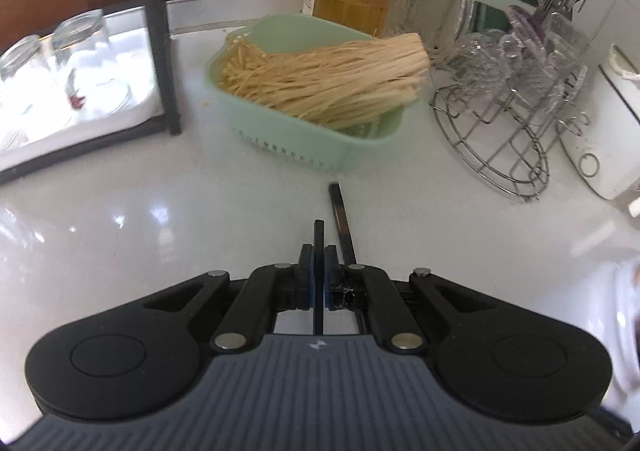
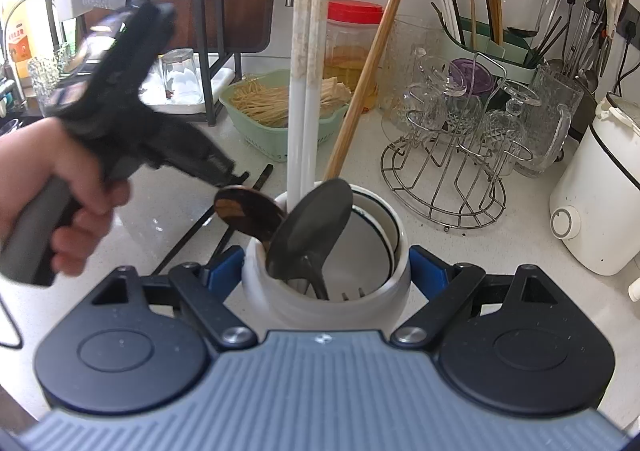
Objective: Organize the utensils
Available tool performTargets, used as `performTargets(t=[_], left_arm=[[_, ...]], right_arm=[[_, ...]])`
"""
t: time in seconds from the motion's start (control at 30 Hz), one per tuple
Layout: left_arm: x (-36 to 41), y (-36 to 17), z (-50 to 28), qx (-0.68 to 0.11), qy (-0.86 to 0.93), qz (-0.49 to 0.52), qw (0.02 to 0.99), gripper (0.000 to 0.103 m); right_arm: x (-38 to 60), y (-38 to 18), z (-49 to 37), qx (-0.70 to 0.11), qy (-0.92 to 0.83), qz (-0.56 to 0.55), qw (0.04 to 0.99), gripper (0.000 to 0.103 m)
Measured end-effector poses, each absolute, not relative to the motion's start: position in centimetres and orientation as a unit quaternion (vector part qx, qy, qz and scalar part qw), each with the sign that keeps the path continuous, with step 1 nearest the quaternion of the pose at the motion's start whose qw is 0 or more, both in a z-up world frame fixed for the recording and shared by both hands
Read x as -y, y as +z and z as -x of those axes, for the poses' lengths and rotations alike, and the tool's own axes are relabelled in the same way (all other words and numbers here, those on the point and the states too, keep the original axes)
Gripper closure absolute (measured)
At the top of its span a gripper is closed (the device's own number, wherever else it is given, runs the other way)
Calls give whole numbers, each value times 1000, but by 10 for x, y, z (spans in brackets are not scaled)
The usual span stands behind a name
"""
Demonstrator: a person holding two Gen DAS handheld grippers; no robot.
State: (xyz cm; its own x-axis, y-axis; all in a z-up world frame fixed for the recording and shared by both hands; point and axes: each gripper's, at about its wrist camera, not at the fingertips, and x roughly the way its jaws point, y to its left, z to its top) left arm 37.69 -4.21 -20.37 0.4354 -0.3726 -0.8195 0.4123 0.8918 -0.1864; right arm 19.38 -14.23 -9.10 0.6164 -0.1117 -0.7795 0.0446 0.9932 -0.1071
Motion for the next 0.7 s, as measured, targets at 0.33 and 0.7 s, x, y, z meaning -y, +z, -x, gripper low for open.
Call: performTargets(t=[0.33,0.7], left_arm=[[15,-150,-332,-456,-242,28,856,98],[5,-86,-288,-436,-260,63,859,98]], right_arm=[[145,-90,-196,-444,-34,37,894,13],[145,-88,-196,-457,-8,41,889,13]])
